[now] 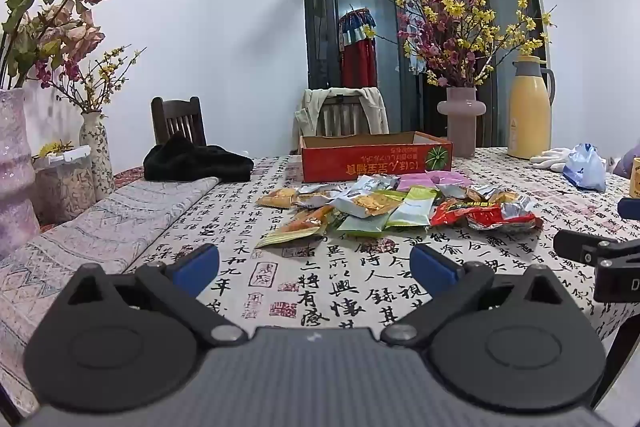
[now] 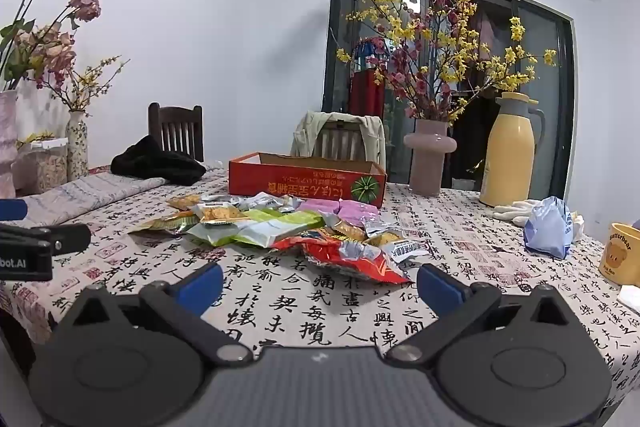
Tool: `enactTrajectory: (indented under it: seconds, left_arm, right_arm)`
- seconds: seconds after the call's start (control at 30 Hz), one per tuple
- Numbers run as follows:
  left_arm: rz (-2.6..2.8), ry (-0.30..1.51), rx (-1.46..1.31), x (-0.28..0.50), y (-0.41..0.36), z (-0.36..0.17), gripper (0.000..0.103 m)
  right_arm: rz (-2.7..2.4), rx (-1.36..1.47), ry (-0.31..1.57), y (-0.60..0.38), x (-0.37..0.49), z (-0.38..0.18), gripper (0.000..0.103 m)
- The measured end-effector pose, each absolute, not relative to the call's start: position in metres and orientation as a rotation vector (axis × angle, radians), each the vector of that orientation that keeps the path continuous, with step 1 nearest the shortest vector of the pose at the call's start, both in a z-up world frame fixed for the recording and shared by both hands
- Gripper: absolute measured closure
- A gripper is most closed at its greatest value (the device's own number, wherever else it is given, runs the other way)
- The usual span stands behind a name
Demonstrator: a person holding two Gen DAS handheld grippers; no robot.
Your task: Organize snacks
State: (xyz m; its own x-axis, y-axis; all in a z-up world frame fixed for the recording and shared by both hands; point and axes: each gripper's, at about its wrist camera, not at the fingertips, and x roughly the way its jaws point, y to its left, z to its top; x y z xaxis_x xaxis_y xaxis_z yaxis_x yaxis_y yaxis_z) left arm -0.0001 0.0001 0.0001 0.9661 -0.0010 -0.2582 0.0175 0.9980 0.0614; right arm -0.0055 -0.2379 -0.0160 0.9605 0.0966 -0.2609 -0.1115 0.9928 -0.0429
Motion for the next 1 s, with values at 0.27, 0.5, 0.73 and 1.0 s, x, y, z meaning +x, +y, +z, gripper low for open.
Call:
enactTrajectory:
  seconds: [0.27, 0.5, 0.73, 1.0]
  left_arm:
    - [-0.007, 0.261, 0.063, 0.0015, 0.0012, 0.0005, 0.0]
    - [-0.006, 0.257, 0.069, -0.0004, 0.0004, -0.0019, 0.0]
    - [-0.005, 0.257, 0.07, -0.0008, -0.0007, -0.0002, 0.0]
    - [-0.01, 0.249, 0.077, -0.001, -0.0016, 0.0006, 0.0]
  right_arm:
    - [0.106, -0.066, 0.265, -0.2374, -0.0062, -0.0153, 0.0]
    - [0.106, -0.064, 0.267, -0.2379, -0.0054, -0.0164, 0.0]
    - [0.105, -0.058, 0.266, -0.2388, -0.005, -0.0162, 0.0]
    - [0.103, -0.058, 0.262, -0.24, -0.0051, -0.017, 0.0]
